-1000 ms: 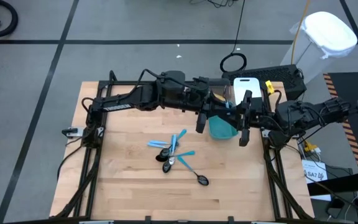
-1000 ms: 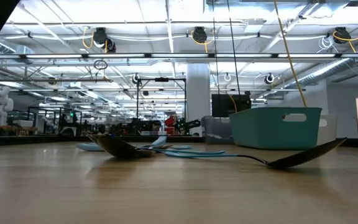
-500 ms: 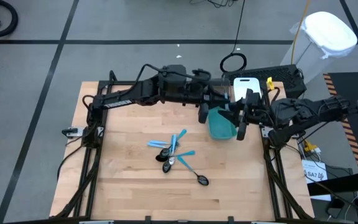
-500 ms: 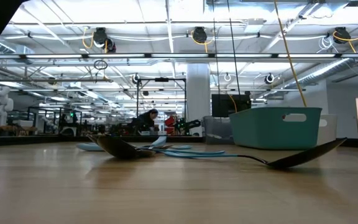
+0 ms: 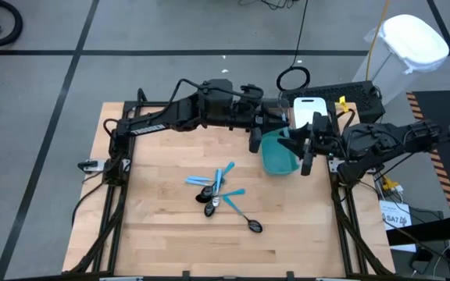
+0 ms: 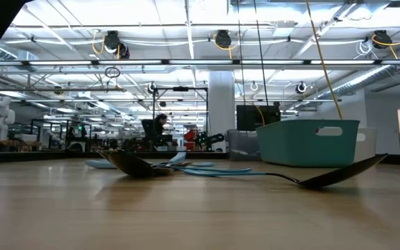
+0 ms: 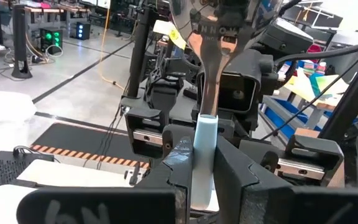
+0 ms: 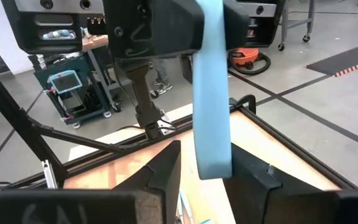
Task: Sort silverware by color (type)
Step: Put the light blue spoon into the white bin
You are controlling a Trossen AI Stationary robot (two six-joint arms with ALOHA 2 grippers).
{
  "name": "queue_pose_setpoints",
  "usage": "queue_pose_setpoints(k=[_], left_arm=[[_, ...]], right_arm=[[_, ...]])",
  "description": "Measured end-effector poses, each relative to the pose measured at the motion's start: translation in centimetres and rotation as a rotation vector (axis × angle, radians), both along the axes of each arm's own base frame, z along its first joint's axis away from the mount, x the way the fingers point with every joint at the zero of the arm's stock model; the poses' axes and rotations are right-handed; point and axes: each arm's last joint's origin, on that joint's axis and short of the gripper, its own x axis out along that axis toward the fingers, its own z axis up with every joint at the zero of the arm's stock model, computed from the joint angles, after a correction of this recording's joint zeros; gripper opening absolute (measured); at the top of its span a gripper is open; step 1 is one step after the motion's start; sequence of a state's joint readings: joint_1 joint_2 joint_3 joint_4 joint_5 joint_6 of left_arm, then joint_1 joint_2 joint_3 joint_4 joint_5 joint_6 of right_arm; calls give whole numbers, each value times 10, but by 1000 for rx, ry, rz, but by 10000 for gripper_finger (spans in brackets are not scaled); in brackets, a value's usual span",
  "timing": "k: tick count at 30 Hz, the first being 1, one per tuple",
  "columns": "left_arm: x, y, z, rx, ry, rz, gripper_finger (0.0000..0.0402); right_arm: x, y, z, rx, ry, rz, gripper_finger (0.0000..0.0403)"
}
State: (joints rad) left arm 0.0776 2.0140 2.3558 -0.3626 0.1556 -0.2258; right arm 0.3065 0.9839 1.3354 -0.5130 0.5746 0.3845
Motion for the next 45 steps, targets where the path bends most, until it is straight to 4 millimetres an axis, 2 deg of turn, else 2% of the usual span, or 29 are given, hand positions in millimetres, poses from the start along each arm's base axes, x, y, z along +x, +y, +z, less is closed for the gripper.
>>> queue_pose_setpoints(k=[16, 23, 28, 31, 39, 45], left_arm=[[0, 0, 0, 14, 2, -1, 38], [0, -2, -1, 22, 8, -7, 38], [0, -4, -2, 19, 26, -16, 40], [-1, -3, -5, 10, 61, -18, 64], [-7, -3, -26, -119, 302, 5, 169], [-26, -5, -35, -133, 505, 6, 186]], right_arm=[[-5, -3, 3, -7, -18, -50, 107], [-5, -3, 2, 2, -16, -41, 55], [-5, -2, 1, 7, -13, -39, 54], [-5, -3, 1, 9, -10, -49, 54], [-8, -5, -3, 91, 3, -113, 54], [-11, -6, -14, 178, 70, -158, 54]])
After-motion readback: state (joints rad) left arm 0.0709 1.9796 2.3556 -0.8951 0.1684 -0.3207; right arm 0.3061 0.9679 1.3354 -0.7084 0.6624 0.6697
